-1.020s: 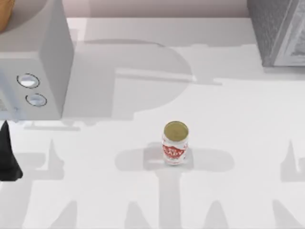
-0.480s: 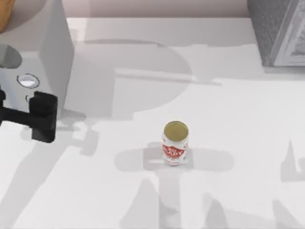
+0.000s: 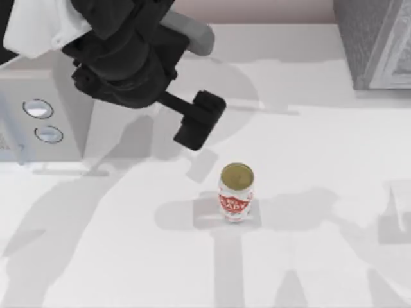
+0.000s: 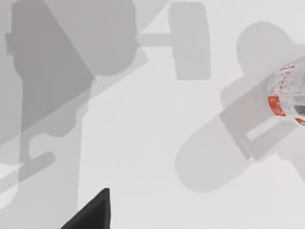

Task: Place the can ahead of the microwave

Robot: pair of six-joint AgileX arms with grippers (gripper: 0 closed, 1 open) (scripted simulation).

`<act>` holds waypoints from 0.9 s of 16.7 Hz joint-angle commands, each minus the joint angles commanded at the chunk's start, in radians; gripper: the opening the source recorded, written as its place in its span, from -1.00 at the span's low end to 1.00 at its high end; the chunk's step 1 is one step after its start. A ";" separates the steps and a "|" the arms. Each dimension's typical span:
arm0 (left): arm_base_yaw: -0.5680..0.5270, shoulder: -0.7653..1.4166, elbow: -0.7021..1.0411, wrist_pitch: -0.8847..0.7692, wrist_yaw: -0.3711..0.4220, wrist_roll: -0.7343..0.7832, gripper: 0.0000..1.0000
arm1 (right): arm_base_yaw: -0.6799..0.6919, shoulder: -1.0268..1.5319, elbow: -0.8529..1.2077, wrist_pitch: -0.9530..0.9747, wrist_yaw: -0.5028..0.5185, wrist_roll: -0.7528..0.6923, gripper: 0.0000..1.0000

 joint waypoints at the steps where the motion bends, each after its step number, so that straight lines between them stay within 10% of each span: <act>1: -0.029 0.093 0.083 -0.050 0.002 0.002 1.00 | 0.000 0.000 0.000 0.000 0.000 0.000 1.00; 7: -0.157 0.485 0.445 -0.269 0.015 0.015 1.00 | 0.000 0.000 0.000 0.000 0.000 0.000 1.00; 15: -0.178 0.557 0.505 -0.308 0.018 0.019 1.00 | 0.000 0.000 0.000 0.000 0.000 0.000 1.00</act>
